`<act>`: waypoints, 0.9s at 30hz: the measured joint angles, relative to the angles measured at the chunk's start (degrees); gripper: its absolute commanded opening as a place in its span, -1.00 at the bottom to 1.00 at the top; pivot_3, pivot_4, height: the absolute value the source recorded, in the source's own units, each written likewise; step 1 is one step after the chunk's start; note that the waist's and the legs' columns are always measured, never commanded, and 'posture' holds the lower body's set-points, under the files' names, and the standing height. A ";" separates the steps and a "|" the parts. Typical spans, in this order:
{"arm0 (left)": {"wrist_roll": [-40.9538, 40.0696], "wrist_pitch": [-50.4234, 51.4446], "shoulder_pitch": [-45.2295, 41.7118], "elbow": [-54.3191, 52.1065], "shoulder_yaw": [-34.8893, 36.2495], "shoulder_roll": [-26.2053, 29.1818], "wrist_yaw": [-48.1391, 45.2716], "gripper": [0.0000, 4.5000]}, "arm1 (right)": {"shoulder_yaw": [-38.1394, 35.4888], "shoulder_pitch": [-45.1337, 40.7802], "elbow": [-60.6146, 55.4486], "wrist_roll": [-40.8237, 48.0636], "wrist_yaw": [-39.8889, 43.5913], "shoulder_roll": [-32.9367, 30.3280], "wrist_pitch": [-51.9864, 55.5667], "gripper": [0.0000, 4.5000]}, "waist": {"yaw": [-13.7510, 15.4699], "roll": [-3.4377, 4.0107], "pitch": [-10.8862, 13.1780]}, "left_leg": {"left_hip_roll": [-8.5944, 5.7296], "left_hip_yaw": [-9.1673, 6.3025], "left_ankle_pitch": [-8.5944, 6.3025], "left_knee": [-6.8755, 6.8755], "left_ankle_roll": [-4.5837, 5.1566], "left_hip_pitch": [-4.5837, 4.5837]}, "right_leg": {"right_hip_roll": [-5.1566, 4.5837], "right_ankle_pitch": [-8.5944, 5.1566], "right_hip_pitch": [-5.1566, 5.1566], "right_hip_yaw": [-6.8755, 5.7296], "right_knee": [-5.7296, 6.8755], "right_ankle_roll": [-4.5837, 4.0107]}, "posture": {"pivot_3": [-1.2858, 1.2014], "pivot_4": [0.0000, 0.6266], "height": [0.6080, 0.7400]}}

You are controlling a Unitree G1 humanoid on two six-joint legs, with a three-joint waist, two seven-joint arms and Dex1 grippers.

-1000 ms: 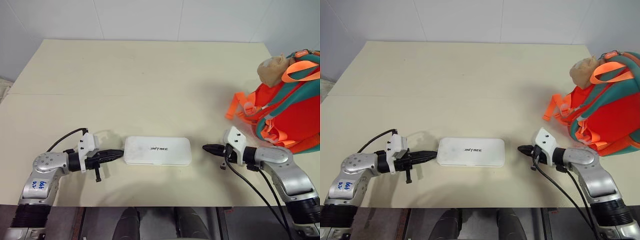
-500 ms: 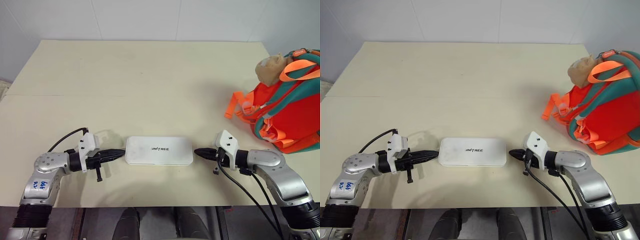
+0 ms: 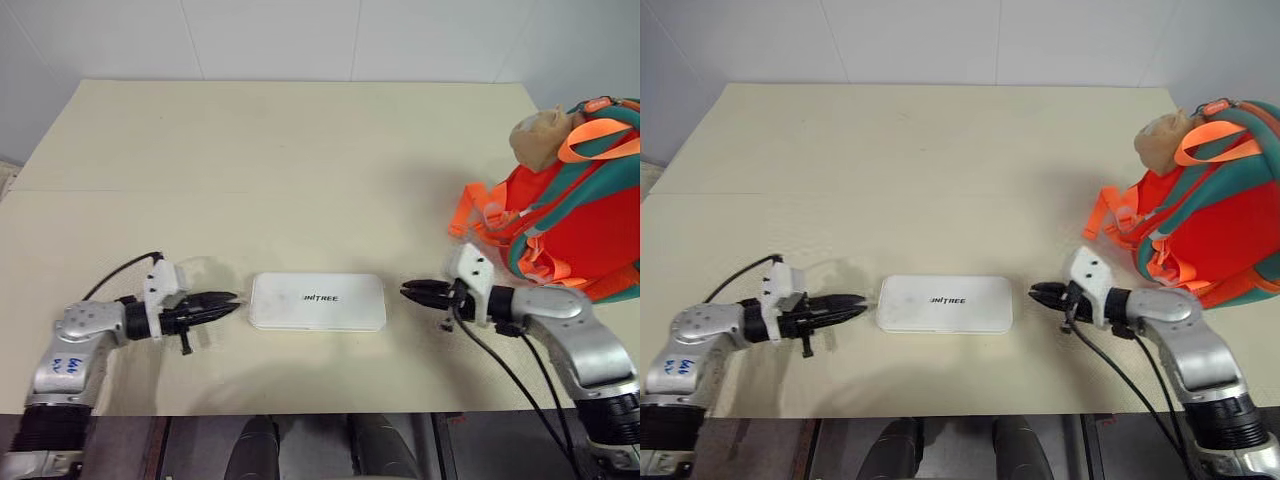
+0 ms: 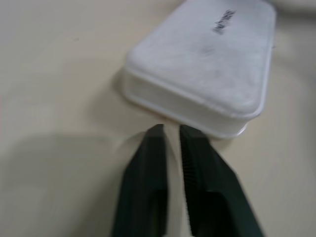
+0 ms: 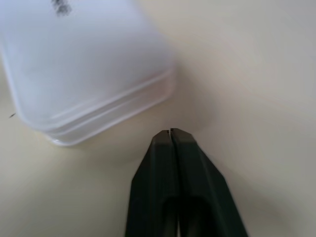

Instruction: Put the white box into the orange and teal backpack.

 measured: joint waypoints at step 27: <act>-5.77 48.62 -22.56 12.47 -11.69 7.43 -11.31 0.99 | -5.67 -11.89 -5.09 32.07 -5.53 -4.90 47.71 1.00 | -0.07 0.03 0.03 | 0.02 -0.02 -0.02 -0.16 0.00 -0.10 | 0.01 -0.10 -0.14 -0.06 -0.03 -0.08 | 0.03 -0.52 1.00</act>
